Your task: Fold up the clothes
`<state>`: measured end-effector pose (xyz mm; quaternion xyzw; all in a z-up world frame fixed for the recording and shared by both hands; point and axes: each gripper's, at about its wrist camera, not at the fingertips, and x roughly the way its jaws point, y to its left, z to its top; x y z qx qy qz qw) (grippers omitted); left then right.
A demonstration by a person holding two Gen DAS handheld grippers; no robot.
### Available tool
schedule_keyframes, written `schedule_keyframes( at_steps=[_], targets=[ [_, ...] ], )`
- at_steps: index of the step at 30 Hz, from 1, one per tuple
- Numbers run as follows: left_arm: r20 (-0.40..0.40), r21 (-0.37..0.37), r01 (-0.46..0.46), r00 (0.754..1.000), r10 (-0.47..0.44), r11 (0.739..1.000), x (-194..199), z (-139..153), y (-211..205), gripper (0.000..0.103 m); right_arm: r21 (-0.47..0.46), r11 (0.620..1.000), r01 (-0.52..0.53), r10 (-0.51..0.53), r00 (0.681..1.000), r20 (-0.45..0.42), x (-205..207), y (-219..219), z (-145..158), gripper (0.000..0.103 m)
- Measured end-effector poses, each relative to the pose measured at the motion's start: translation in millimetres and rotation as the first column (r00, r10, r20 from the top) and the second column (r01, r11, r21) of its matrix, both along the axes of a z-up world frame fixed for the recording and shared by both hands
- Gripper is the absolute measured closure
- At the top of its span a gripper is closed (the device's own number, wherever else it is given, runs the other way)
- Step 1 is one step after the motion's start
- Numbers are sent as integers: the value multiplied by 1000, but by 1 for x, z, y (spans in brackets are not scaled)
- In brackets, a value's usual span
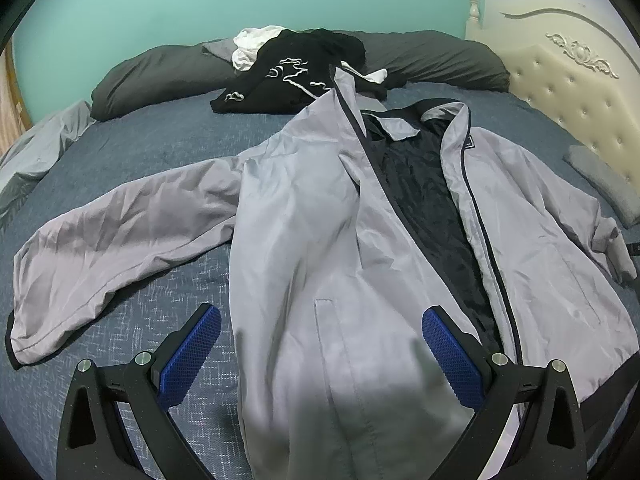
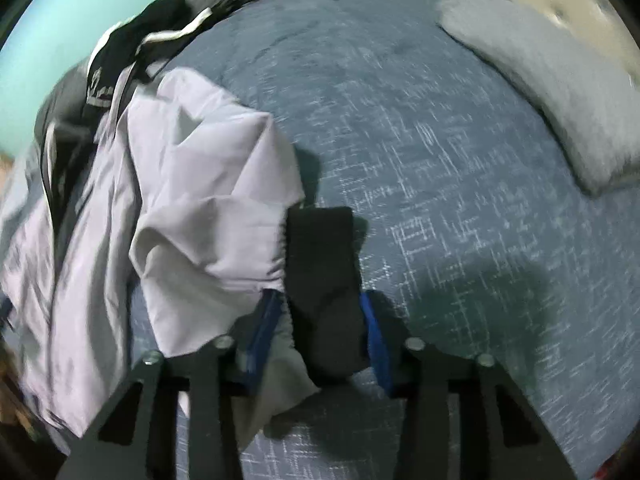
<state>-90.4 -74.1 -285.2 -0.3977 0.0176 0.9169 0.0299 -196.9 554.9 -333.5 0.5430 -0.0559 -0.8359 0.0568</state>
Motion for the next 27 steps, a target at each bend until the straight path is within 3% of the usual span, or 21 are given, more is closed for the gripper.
schedule_keyframes(
  at_steps=[4,16,21,27],
  targets=[
    [-8,0,0,1000,0,1000,1,2,1,0,30,999,16,-15,999,-32,4,6,14,89],
    [-44,-15,-20,999,19,1000,9,16,4,0,98,969,229,-214,967,-137,58,87,73,91],
    [-64,-15,-31,998,30,999,14,28,6,0,109,946,306,-293,948,-123,86,130,80,92],
    [-68,-14,-38,997,37,999,15,44,5,0,124,915,385,-380,923,-61,93,162,61,92]
  ],
)
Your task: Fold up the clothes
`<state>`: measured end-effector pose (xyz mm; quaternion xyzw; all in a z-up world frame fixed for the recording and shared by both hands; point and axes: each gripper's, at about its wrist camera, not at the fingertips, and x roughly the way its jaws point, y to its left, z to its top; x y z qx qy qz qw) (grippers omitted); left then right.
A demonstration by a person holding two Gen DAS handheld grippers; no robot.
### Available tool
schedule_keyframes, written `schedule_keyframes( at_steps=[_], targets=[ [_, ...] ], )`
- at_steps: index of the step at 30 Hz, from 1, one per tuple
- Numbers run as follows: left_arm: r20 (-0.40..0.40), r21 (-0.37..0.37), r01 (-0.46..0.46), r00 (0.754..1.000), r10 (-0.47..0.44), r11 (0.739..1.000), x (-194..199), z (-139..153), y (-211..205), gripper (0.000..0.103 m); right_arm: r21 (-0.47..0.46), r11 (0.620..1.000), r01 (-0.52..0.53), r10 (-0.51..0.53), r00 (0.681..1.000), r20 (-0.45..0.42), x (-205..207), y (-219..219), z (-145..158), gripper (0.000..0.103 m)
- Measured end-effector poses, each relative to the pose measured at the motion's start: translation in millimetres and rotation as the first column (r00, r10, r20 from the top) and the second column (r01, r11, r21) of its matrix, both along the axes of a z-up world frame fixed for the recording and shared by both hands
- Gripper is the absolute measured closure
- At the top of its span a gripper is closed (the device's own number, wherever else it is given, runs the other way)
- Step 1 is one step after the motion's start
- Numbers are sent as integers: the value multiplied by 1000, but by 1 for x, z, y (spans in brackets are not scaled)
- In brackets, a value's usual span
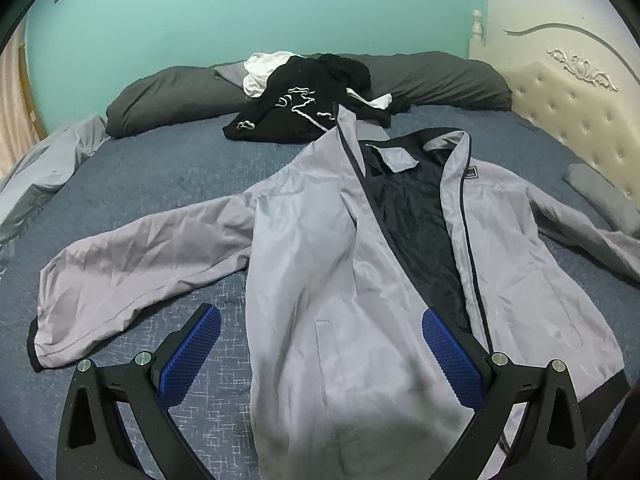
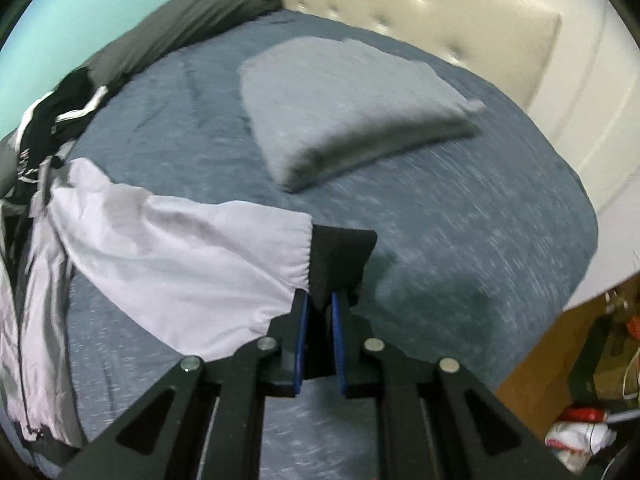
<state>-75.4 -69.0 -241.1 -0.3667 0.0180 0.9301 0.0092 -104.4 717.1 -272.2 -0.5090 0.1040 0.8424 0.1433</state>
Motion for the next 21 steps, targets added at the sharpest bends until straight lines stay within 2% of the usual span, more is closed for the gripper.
schedule_keyframes(
  at_steps=[2,6,8,10,12,15,17,19,21],
  targets=[
    [1,8,-10,1000,10,1000,-1,4,-3,0,-25,1000,12,-11,1000,24,-1,4,-11,92],
    [16,34,-27,1000,27,999,-8,7,-10,0,8,999,33,-33,999,-16,-4,-1,-8,87],
    [20,31,-28,999,27,999,-13,8,-11,0,42,996,78,-76,996,-51,-2,1,3,87],
    [21,20,-27,999,26,999,-19,9,-10,0,73,990,122,-116,989,-89,1,3,16,79],
    [22,28,-24,999,23,999,-26,10,-10,0,99,982,158,-144,981,-129,4,6,30,78],
    [26,42,-24,999,23,999,-39,8,-9,0,37,995,97,-89,980,-179,-2,-2,45,78],
    [30,47,-28,999,27,999,-47,6,-8,0,-4,1000,30,-30,978,-205,-17,-24,52,75],
    [38,53,-40,999,38,998,-57,1,-9,0,-51,998,-31,19,976,-218,-32,-47,56,62],
    [50,69,-47,998,43,997,-67,-6,-10,0,-100,990,-102,78,972,-224,-54,-82,56,57]
  ],
)
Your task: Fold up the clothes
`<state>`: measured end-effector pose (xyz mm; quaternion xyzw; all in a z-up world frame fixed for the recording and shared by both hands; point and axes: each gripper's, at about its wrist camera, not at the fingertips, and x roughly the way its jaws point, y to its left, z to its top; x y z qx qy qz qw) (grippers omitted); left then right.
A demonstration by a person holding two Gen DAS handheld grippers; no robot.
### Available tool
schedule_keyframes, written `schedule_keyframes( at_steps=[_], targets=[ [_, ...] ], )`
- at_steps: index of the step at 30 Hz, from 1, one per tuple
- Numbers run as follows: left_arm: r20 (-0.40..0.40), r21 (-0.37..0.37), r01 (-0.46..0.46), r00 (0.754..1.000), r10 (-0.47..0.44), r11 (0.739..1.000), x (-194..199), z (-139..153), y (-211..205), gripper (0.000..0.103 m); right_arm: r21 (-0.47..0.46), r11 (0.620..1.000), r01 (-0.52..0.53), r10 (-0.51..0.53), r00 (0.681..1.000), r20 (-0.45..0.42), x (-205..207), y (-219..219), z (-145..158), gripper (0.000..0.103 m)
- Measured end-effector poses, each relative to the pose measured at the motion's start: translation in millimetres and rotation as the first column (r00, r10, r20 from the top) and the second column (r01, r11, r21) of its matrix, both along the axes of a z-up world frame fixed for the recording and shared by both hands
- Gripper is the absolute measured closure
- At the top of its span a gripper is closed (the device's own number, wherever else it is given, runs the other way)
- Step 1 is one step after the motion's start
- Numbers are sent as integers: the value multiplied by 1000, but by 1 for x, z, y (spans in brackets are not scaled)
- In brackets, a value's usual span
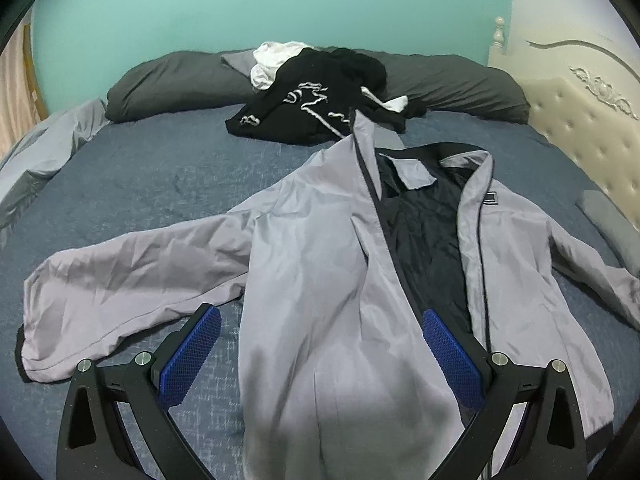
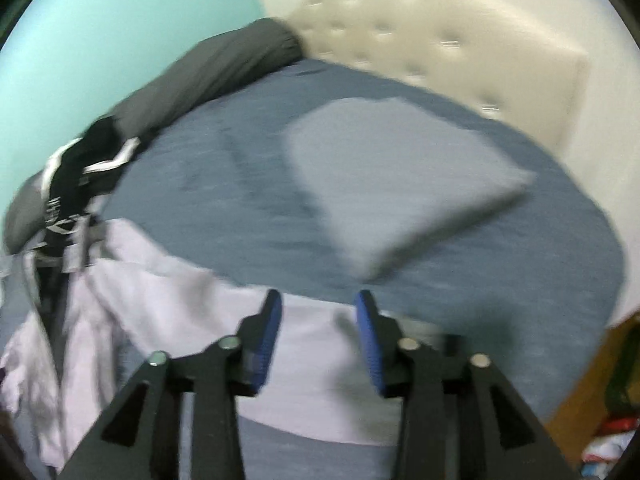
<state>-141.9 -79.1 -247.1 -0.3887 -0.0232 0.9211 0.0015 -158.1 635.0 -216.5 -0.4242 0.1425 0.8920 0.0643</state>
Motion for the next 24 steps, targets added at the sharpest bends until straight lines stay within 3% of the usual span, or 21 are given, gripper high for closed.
schedule_keyframes(
  at_steps=[7,13,24],
  targets=[
    [24,27,8,1000,-8,1000,-32,-20,-6,0,-143,962,-233,234,972,-8,-89,-131,-19,54],
    [26,58,13,1000,-15,998,-51,-31,-8,0,-211,914,-345,351,936,-11,-153,-220,-36,49],
    [11,105,11,1000,-12,994,-60,-35,-14,0,-334,884,-327,337,941,-27,-240,-296,-61,36]
  ],
)
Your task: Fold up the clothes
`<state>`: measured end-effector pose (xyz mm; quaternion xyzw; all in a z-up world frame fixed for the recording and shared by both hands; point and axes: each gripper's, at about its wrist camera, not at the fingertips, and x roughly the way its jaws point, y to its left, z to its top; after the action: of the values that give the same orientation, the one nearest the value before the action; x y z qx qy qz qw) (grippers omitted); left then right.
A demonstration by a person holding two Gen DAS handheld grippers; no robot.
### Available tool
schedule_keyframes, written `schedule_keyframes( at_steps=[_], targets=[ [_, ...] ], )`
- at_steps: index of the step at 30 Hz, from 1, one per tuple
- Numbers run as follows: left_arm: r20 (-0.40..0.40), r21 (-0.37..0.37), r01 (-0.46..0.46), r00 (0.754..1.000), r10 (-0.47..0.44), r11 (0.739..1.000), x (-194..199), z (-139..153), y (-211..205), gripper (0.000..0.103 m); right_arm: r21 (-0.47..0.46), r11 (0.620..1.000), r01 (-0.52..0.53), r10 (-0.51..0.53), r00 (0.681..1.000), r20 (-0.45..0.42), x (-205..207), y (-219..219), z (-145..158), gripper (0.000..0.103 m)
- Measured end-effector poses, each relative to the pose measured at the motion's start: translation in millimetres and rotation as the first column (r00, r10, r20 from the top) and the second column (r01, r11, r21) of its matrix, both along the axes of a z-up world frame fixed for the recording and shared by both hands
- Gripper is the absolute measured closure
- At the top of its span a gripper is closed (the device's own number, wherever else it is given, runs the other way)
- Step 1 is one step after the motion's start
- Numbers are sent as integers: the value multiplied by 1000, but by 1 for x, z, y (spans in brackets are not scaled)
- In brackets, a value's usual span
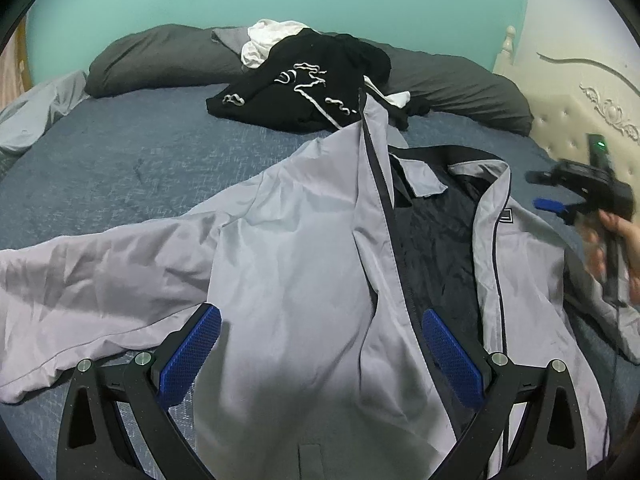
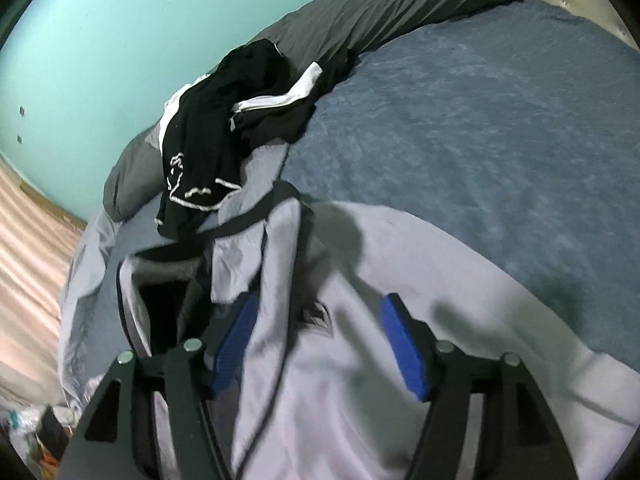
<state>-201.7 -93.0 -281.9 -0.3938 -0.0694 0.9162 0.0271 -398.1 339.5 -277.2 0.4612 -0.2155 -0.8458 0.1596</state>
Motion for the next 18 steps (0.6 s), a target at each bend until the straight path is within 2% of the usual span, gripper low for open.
schedule_keyframes(
  at_steps=[5,7,8,9,10,12,15,18],
  targets=[
    [-6,26,-25,1000,25,999,-1,-1,-12,0,50,999,-4,3,1000,8,-32,-30,-2,36],
    [-8,36,-31,999,31,999,-3,-1,-14,0,53,998,-19,20,1000,-18,-38,-39,1,38],
    [-10,32,-30,999,31,999,-4,0,-15,0,59,998,-21,23,999,-29,-39,-43,1,43],
    [-15,28,-29,999,30,999,-4,1,-15,0,67,998,-22,25,999,-40,-40,-47,2,61],
    [-19,28,-29,999,29,999,-4,2,-15,0,74,997,-23,27,998,-50,-40,-51,2,73],
    [-23,34,-30,999,31,999,-4,3,-16,0,95,995,-30,36,997,-66,-42,-59,3,84],
    [-21,38,-40,999,40,998,-4,2,-19,0,162,983,-80,98,990,-105,-44,-81,8,87],
    [-18,52,-41,999,42,998,-5,0,-21,0,334,924,-188,239,964,-119,-45,-125,11,88]
  ],
)
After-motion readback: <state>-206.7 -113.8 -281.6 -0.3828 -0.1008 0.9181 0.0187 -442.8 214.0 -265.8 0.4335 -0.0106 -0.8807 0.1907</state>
